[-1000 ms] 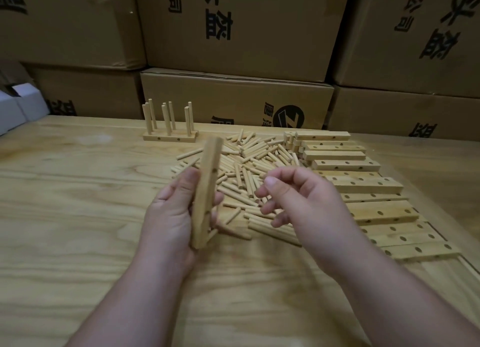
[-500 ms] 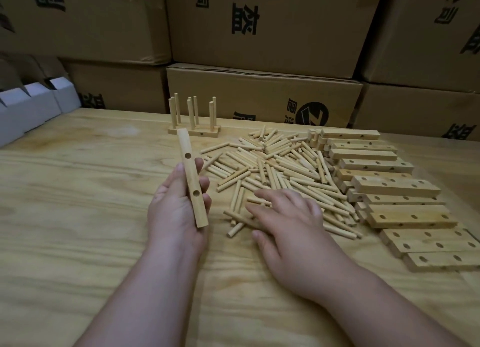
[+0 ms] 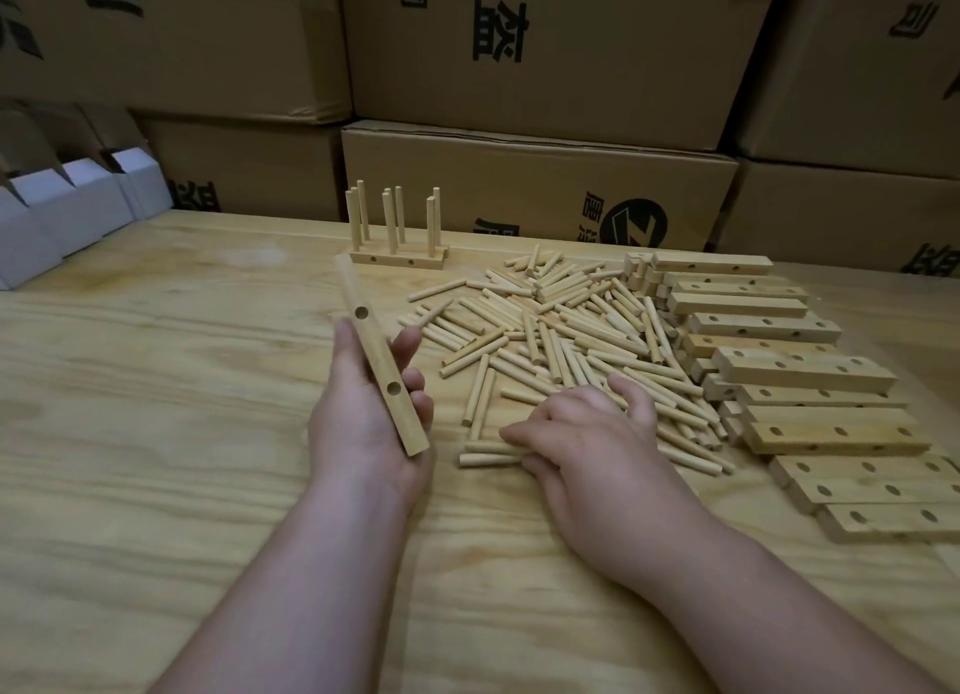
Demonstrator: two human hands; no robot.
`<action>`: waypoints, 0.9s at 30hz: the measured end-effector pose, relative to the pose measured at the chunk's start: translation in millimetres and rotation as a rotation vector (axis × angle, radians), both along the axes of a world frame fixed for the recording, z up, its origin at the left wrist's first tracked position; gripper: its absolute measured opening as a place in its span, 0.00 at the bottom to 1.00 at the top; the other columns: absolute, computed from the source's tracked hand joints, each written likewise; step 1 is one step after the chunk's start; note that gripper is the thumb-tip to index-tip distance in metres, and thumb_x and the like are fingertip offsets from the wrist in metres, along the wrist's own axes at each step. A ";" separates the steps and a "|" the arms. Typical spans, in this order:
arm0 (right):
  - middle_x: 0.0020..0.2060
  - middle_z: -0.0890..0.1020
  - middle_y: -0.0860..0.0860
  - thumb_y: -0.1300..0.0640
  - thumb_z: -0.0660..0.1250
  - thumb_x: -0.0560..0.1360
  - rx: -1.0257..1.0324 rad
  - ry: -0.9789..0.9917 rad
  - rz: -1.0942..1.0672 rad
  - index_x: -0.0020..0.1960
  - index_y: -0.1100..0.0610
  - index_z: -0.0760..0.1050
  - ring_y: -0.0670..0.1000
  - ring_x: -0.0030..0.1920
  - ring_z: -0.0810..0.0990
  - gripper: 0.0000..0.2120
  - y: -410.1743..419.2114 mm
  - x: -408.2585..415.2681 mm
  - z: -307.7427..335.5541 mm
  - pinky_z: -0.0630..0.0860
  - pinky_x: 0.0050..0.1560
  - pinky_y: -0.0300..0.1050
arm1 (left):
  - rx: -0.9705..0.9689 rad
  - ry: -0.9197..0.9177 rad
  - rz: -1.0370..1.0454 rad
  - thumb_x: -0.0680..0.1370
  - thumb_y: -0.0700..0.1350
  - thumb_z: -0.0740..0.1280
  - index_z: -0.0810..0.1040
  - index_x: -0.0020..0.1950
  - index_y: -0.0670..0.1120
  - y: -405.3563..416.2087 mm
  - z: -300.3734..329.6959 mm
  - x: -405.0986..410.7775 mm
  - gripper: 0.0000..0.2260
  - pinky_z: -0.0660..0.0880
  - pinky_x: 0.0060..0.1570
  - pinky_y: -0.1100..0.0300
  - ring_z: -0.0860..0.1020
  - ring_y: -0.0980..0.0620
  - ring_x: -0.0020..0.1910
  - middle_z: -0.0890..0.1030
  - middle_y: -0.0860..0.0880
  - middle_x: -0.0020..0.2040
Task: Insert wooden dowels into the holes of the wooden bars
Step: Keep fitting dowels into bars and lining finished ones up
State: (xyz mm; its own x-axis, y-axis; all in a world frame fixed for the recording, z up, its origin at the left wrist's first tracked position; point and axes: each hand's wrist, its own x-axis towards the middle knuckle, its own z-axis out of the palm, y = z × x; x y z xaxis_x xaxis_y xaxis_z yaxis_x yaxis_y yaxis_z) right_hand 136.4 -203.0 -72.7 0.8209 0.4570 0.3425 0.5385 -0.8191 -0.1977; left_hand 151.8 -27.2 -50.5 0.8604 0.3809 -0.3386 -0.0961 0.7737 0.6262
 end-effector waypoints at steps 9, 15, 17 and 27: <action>0.51 0.77 0.46 0.66 0.66 0.79 0.397 -0.106 0.051 0.61 0.55 0.80 0.46 0.53 0.77 0.14 -10.3 -1.8 7.9 0.74 0.58 0.40 | 0.015 0.001 -0.058 0.84 0.59 0.58 0.77 0.48 0.47 -2.9 -1.0 -1.8 0.18 0.62 0.16 0.68 0.69 0.58 0.20 0.82 0.50 0.35; 0.53 0.75 0.44 0.66 0.63 0.80 0.550 -0.089 -0.080 0.61 0.56 0.79 0.37 0.57 0.73 0.13 -25.1 4.6 7.1 0.67 0.57 0.25 | -0.011 -0.066 -0.100 0.84 0.53 0.59 0.74 0.58 0.49 -2.6 -3.5 -2.9 0.10 0.62 0.17 0.68 0.69 0.56 0.21 0.85 0.47 0.42; 0.53 0.74 0.41 0.65 0.63 0.80 0.561 -0.080 -0.122 0.61 0.55 0.78 0.34 0.58 0.72 0.12 -27.6 6.0 7.8 0.66 0.57 0.22 | 0.007 -0.107 -0.113 0.81 0.63 0.61 0.75 0.56 0.50 -3.4 -4.6 -4.1 0.17 0.62 0.18 0.68 0.69 0.55 0.23 0.84 0.46 0.42; 0.51 0.83 0.62 0.64 0.69 0.76 0.999 1.260 0.413 0.57 0.62 0.79 0.47 0.34 0.77 0.09 -76.2 14.8 56.5 0.83 0.47 0.49 | 0.206 -0.187 -0.058 0.83 0.54 0.62 0.79 0.54 0.49 -10.0 -10.2 -1.7 0.10 0.70 0.23 0.62 0.71 0.55 0.24 0.78 0.52 0.32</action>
State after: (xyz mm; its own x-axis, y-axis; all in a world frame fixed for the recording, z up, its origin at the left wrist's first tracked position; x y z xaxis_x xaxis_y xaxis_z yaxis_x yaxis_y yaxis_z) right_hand 151.2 -279.2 -16.2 0.6794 0.7228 -0.1267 -0.2225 0.0383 -0.9742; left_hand 150.1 -37.2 -60.7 0.9231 0.3733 -0.0926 -0.1838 0.6395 0.7465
